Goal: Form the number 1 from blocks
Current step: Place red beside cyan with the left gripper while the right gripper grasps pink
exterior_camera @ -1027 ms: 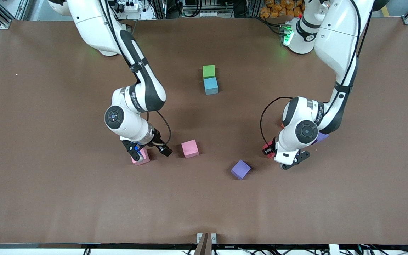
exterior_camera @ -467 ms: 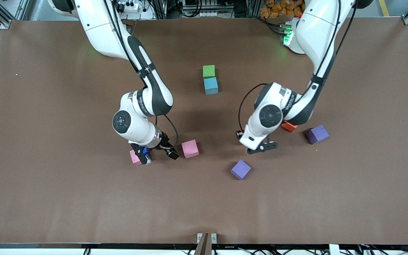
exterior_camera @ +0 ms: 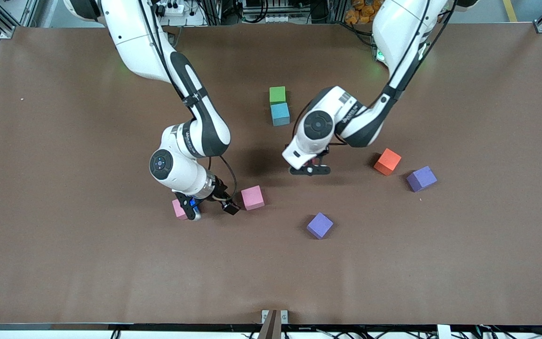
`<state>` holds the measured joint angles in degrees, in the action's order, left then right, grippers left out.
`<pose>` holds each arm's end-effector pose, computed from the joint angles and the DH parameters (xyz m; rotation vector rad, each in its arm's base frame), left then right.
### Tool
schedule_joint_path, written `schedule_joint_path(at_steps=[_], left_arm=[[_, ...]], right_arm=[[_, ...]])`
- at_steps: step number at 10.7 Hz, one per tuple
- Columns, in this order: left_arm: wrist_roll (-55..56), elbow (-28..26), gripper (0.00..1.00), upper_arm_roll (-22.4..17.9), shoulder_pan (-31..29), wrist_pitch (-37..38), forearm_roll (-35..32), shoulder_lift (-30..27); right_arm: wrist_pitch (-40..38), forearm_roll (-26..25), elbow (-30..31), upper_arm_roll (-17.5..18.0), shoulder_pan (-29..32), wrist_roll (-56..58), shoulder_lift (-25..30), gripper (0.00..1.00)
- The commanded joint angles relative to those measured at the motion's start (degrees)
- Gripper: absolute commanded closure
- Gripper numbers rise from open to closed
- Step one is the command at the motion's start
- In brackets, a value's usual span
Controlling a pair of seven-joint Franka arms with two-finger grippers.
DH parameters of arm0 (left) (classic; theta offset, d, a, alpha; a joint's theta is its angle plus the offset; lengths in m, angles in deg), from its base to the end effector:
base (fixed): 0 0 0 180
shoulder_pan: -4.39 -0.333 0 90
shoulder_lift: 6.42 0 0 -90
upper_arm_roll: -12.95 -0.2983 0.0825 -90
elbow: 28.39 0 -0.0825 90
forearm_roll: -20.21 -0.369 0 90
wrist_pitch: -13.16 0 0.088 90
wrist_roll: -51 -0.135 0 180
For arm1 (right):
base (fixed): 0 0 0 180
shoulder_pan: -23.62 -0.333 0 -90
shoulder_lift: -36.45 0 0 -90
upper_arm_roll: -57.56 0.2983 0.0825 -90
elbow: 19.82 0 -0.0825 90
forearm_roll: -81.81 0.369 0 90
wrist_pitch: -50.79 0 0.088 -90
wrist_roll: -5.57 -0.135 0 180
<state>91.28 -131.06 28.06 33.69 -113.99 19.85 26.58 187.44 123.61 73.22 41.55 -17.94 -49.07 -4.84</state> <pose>0.4458 -0.4282 0.1966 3.1103 -0.0695 -0.2965 0.5975 0.3285 0.1900 -2.5051 1.2891 0.2099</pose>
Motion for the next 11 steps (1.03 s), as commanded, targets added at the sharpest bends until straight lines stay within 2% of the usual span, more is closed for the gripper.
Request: schedule_joint_path(at_steps=[1,4,9,11], left_arm=[[-0.4,-1.4,1.0,0.0,3.0,-0.3,-1.3,-1.3],[1.7,-1.3,1.0,0.7,4.7,-1.5,-0.4,-0.3],[12.4,-1.3,1.0,2.0,6.3,-2.0,1.8,1.5],[12.8,-1.6,1.0,2.1,7.3,-2.0,2.0,1.5]], right_arm=[[1.1,4.1,-1.5,-0.2,-1.2,0.1,-1.3,0.0],[4.3,8.4,-1.6,-0.2,-2.9,0.1,-3.4,0.0],[4.3,8.7,-1.7,-0.2,-2.9,0.1,-3.9,0.0],[4.4,9.5,-1.8,-0.2,-2.9,0.1,-4.0,0.0]])
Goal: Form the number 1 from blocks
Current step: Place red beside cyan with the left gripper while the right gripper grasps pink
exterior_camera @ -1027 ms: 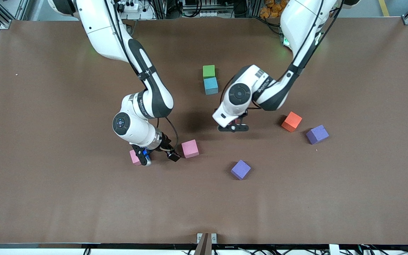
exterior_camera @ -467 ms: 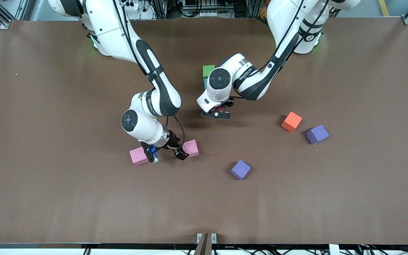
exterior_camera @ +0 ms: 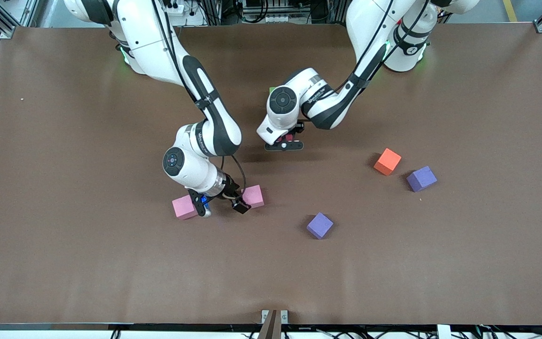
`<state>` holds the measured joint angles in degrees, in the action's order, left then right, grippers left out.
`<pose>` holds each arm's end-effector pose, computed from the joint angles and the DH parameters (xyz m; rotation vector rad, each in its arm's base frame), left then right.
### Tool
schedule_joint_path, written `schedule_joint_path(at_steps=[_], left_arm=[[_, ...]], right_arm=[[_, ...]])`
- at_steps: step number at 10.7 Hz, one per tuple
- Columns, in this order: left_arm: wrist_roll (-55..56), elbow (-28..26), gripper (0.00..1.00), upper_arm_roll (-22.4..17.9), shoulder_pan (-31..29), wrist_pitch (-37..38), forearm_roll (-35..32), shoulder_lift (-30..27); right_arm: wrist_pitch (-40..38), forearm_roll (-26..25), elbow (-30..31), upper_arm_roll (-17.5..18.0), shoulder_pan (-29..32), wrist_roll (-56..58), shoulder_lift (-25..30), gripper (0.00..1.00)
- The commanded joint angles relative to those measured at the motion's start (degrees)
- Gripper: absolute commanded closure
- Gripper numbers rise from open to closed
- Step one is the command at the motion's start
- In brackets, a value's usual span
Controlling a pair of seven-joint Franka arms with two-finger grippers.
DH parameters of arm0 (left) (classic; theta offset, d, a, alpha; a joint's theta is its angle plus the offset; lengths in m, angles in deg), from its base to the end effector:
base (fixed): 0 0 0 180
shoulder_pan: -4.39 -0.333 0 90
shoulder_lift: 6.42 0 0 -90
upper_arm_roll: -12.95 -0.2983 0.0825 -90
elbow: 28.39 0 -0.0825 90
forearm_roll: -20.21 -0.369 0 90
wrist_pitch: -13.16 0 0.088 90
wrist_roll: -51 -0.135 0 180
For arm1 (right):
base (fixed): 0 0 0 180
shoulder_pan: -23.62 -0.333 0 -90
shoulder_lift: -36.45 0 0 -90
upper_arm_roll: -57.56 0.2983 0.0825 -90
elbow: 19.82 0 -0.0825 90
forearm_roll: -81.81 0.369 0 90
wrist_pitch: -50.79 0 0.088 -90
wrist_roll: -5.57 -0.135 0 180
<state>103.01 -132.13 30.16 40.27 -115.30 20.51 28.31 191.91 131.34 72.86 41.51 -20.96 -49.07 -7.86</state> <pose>0.3706 -0.4864 0.1766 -3.1098 -0.0354 0.3606 0.5856 0.3552 0.1652 -2.4089 1.3453 0.2208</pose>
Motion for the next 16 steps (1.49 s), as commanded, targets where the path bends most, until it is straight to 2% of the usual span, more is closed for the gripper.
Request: schedule_joint_path(at_steps=[1,6,7,8,9,11,13,14,16], left_arm=[[1.0,-0.6,1.0,0.4,0.9,-0.6,1.3,-0.1],[1.0,-2.3,1.0,1.6,1.3,-4.1,0.6,0.5],[1.1,-2.3,0.16,1.6,1.2,-4.1,0.6,0.6],[1.1,-2.1,0.0,1.6,1.0,-4.1,0.7,0.2],[1.2,-1.9,0.0,1.6,0.6,-3.9,0.7,-0.5],[1.2,-1.9,0.0,0.9,-1.1,-3.2,0.8,-3.4],[0.7,-1.8,0.0,0.4,-5.1,0.3,0.6,-7.0],[0.5,-1.8,0.0,-0.2,-7.4,1.4,0.4,-8.6],[-0.9,-1.5,0.0,-0.3,-13.4,1.7,-2.5,-10.5]], right_arm=[[-0.1,1.9,-1.7,-0.1,0.0,0.1,-1.1,0.0],[0.1,2.4,-3.0,-0.1,-1.0,0.1,-2.3,0.0],[0.2,2.8,-3.1,-0.1,-1.3,0.1,-2.4,0.0],[0.2,3.1,-3.5,-0.1,-1.4,0.1,-2.7,0.0],[0.2,3.1,-3.6,-0.1,-1.5,0.1,-2.9,0.03],[0.1,3.1,-3.7,-0.1,-1.5,0.2,-3.0,0.23],[0.2,3.1,-3.8,-0.1,-1.6,0.2,-2.9,0.39],[0.1,3.1,-3.8,-0.1,-1.7,0.2,-3.0,0.43],[0.0,2.6,-3.8,-0.1,-2.5,0.5,-2.4,0.41]])
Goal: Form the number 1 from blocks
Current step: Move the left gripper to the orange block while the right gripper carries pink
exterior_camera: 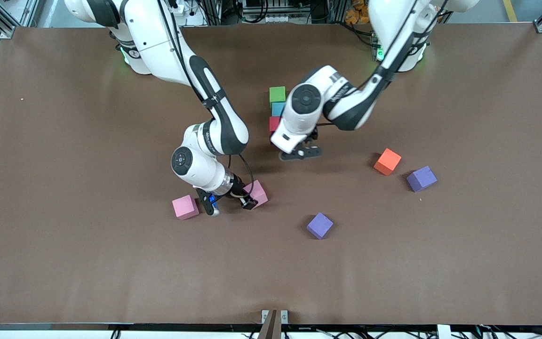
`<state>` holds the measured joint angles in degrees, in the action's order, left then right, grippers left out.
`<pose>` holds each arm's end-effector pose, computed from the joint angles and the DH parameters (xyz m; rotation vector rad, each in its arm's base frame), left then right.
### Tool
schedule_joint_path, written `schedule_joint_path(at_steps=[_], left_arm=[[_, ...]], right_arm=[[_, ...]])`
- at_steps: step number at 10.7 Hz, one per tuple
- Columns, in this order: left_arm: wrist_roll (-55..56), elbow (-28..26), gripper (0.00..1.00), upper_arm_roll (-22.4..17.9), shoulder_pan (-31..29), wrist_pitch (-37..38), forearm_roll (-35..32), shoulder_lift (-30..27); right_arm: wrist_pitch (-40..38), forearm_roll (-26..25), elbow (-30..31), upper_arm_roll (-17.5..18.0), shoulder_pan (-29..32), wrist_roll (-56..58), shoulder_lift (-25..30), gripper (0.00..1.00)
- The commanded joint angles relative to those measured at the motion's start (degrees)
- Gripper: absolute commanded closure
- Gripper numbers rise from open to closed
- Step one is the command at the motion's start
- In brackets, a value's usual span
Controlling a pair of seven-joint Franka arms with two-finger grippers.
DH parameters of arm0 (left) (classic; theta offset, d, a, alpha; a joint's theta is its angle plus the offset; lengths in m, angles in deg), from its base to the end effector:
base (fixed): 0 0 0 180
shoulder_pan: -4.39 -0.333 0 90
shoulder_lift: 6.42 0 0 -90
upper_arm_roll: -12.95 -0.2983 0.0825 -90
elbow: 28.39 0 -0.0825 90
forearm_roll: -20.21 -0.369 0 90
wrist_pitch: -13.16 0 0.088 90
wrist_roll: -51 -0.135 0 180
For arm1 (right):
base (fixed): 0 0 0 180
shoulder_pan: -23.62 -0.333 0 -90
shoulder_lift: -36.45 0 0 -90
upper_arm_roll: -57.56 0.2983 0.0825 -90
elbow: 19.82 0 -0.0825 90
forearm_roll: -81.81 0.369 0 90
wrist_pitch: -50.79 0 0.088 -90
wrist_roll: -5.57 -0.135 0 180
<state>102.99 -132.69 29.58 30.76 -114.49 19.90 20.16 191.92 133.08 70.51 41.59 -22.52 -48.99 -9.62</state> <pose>0.4606 -0.4180 0.2551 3.0671 0.2771 -0.1808 0.5808 0.3788 0.1616 -2.4023 1.3159 0.2340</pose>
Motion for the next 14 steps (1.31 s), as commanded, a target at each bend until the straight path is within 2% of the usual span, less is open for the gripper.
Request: schedule_joint_path(at_steps=[1,3,5,6,7,10,12,14], left_arm=[[-3.4,-0.8,0.0,0.2,-7.1,0.9,-2.2,-3.3],[-7.8,-0.1,0.0,-3.7,-9.8,1.0,-2.2,-4.9],[-8.4,0.1,0.0,-5.9,-12.8,1.5,-1.5,-5.8],[-8.3,-0.1,0.0,-8.1,-13.1,3.2,-1.5,-5.8],[-7.8,-1.0,0.0,-9.8,-13.2,4.5,-1.4,-6.2],[-7.5,-8.9,0.0,-13.5,-13.8,4.8,-1.4,-11.7],[-8.0,-12.8,0.0,-13.5,-16.4,4.3,-1.4,-13.1],[-7.2,-17.2,0.0,-13.5,-17.7,-0.3,-0.1,-13.2]], right_arm=[[0.0,0.5,-1.3,-0.1,-2.1,2.9,0.8,0.4],[0.0,-0.7,0.7,-0.2,-4.0,12.8,3.9,0.4],[-0.8,-10.8,3.0,-0.1,-5.0,19.3,7.4,0.37],[-0.9,-17.1,4.5,0.1,-5.1,21.8,9.5,0.36],[-1.5,-21.1,5.7,0.2,-5.9,24.9,10.6,0.36],[-2.3,-22.0,5.8,0.1,-10.1,26.3,10.1,0.37],[-2.4,-22.3,6.3,0.0,-13.2,26.5,9.8,0.37],[-2.3,-22.3,6.8,0.0,-15.0,26.3,8.9,0.37]])
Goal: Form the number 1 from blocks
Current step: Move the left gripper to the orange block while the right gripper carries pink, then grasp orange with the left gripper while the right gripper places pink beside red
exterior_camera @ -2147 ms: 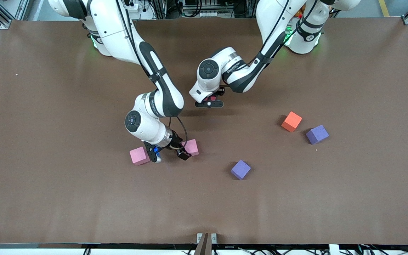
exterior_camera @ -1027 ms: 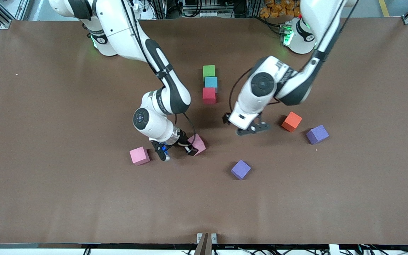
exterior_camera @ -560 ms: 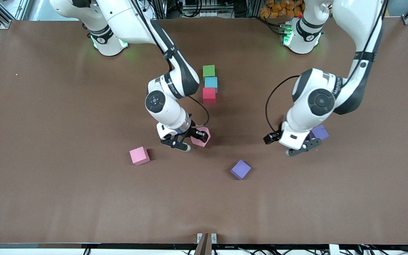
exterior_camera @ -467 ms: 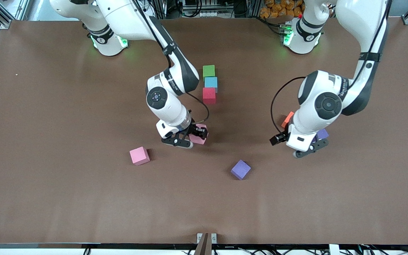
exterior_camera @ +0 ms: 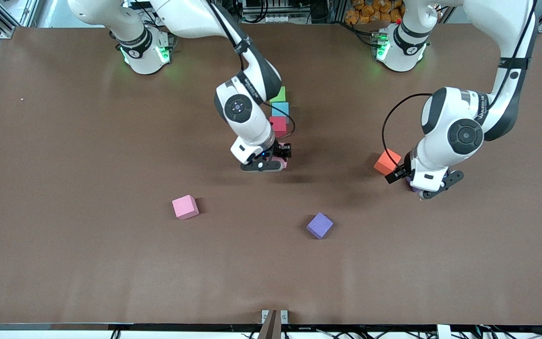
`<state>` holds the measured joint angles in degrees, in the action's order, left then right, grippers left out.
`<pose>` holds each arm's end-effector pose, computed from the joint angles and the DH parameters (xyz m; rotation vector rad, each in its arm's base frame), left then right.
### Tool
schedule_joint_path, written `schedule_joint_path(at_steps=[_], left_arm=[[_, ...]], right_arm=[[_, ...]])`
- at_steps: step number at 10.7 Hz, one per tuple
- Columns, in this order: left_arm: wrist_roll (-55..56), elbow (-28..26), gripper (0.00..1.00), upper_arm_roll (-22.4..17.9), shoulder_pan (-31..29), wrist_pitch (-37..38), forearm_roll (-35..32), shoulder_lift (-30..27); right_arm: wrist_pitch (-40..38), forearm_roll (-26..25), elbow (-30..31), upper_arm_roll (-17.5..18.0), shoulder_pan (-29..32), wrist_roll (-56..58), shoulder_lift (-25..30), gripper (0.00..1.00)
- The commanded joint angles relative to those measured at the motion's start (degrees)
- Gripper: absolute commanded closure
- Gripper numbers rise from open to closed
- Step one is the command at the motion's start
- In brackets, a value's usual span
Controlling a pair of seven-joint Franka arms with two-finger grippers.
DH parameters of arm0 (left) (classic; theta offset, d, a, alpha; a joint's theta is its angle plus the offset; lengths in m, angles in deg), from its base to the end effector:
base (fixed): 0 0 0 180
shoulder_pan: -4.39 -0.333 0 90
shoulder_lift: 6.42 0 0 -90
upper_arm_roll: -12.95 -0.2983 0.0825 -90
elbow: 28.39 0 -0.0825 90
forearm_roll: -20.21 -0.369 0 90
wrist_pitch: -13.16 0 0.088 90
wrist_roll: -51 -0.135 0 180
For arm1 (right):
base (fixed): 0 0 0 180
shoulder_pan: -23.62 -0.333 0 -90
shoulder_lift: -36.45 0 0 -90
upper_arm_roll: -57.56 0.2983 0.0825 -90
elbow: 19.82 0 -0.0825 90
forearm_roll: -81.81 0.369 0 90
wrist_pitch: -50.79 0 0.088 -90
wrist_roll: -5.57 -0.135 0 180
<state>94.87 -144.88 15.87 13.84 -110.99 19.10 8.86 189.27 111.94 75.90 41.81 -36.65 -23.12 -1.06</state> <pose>0.5451 -0.1181 0.2694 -2.9616 -0.8176 0.1786 0.4617 0.4951 0.2148 -2.8955 0.0482 0.0277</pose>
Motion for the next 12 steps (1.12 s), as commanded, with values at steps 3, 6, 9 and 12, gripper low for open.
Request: schedule_joint_path(at_steps=[3,6,9,12], left_arm=[[3.9,-11.5,0.0,0.2,-1.4,-10.8,2.6,-3.3],[9.8,-13.0,0.0,0.4,-1.3,-11.5,2.8,-3.2],[9.9,-16.7,0.0,0.4,-1.3,-13.9,3.3,-3.7],[11.6,-17.2,0.0,0.5,-1.0,-15.2,3.5,-3.0]], right_arm=[[1.1,-1.1,4.9,-0.2,-1.9,0.5,0.3,0.37],[1.0,-1.0,5.4,-0.2,-2.8,0.1,0.2,0.37],[1.0,-0.8,5.4,-0.2,-4.6,-0.8,0.1,0.36],[1.0,-0.8,5.5,-0.3,-6.1,-2.4,-0.3,0.31]])
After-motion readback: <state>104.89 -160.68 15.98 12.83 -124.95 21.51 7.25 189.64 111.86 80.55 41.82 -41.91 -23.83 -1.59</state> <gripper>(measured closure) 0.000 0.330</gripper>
